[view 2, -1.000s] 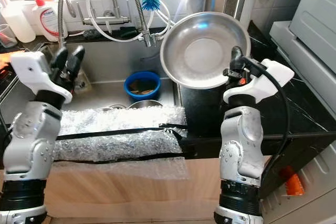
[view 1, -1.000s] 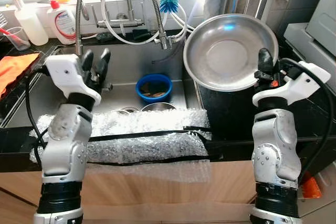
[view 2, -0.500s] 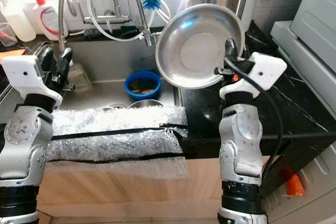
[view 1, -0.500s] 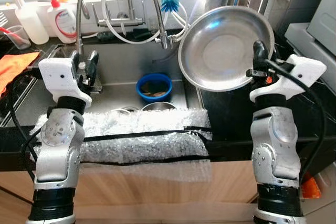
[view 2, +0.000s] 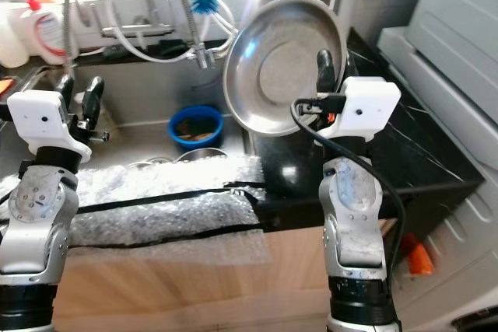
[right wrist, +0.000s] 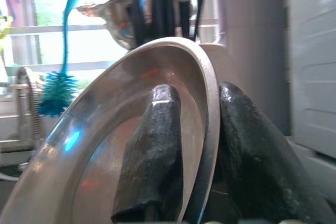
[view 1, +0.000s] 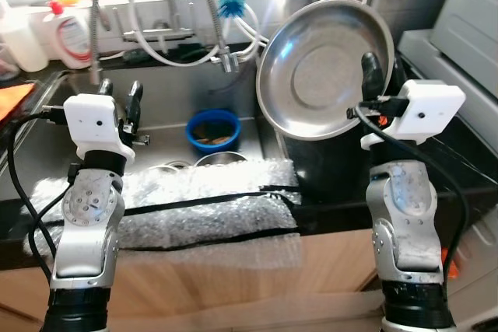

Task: Kitchen organization

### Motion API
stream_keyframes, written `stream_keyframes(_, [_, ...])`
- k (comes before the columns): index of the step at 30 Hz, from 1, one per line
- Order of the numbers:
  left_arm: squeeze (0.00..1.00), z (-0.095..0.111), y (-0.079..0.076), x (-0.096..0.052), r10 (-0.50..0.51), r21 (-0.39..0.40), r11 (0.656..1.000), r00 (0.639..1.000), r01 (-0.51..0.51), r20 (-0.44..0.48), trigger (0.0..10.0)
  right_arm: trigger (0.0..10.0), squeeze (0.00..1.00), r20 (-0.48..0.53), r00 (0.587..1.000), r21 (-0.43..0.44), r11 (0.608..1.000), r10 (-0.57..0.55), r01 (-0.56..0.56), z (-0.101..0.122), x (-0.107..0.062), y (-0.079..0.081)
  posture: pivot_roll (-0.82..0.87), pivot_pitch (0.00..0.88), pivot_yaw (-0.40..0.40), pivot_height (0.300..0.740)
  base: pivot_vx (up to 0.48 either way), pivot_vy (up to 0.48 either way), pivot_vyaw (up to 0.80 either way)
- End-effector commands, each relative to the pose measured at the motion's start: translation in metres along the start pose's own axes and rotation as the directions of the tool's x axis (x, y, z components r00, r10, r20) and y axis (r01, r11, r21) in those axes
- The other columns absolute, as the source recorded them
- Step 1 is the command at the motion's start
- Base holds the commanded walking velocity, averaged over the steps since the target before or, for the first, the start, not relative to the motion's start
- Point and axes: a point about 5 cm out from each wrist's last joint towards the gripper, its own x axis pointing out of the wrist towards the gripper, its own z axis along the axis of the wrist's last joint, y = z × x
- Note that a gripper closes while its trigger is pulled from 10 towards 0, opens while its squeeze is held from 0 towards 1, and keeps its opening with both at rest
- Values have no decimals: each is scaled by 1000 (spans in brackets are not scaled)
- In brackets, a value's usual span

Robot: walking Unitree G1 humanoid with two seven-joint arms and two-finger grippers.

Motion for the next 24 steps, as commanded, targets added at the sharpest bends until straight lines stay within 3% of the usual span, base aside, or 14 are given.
stream_keyframes(1, [0, -2, 4, -2, 20, 20, 1000, 1000, -19, -7, 10000, 10000, 0, 56, 998, -5, 1000, 20, -20, 10, 0, 6, -95, 0, 36, 740, 0, 0, -788])
stream_keyframes(4, [0, -3, 4, -2, 24, 19, 1000, 1000, -24, -8, 10000, 10000, 0, 61, 998, -5, 1000, 30, -30, 10, 0, 8, -96, 0, 36, 740, 0, 320, -783])
stream_keyframes(14, [0, -1, 3, 0, 28, 31, 999, 1000, -28, 10, 10000, 10000, 0, 82, 994, -18, 997, 77, -76, 12, -1, 16, -94, 0, 33, 740, 0, 414, 0])
stream_keyframes(24, [0, 1, -1, 2, 7, 36, 999, 999, -9, 32, 10000, 10000, 0, 83, 992, -5, 996, 91, -91, 12, 0, 19, -97, 0, 34, 740, 0, 192, 0])
